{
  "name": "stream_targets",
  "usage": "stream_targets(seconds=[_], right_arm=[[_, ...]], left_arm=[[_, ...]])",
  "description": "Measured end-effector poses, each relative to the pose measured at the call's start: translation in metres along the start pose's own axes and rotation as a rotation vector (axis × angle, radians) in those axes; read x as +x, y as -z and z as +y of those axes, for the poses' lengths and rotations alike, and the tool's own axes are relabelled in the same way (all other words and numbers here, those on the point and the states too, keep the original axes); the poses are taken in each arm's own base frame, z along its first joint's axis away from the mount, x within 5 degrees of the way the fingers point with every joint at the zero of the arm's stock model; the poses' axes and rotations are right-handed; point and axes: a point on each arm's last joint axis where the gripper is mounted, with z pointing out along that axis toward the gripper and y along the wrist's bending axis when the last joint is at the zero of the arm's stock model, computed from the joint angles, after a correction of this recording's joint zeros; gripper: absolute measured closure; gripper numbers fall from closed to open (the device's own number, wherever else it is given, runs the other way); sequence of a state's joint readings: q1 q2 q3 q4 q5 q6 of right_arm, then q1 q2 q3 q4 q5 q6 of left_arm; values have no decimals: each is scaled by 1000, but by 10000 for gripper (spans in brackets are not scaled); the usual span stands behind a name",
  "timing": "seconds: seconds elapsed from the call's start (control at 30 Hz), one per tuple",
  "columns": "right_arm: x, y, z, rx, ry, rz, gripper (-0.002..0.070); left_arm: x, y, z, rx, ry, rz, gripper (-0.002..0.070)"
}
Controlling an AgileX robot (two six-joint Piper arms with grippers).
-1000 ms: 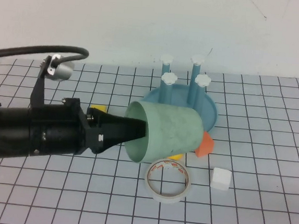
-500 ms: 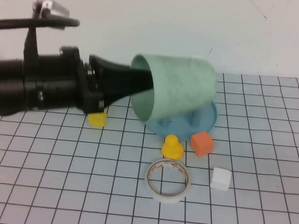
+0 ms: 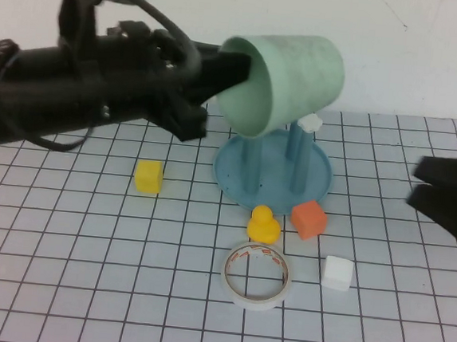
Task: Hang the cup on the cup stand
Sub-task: Adjust the cup with two arms
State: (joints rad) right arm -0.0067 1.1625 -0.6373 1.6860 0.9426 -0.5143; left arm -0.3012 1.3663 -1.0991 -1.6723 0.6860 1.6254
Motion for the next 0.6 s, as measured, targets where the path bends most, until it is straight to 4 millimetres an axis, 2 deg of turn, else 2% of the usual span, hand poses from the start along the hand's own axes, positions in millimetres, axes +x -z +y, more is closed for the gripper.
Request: stream_targets(seconds=[0.33, 0.6], right_arm=[[-1, -54, 26, 2, -57, 127, 400], [-12, -65, 33, 16, -47, 72, 399]], left_arm=[[-2, -7, -5, -42, -143, 4, 669], [-2, -7, -4, -55, -192, 6, 669]])
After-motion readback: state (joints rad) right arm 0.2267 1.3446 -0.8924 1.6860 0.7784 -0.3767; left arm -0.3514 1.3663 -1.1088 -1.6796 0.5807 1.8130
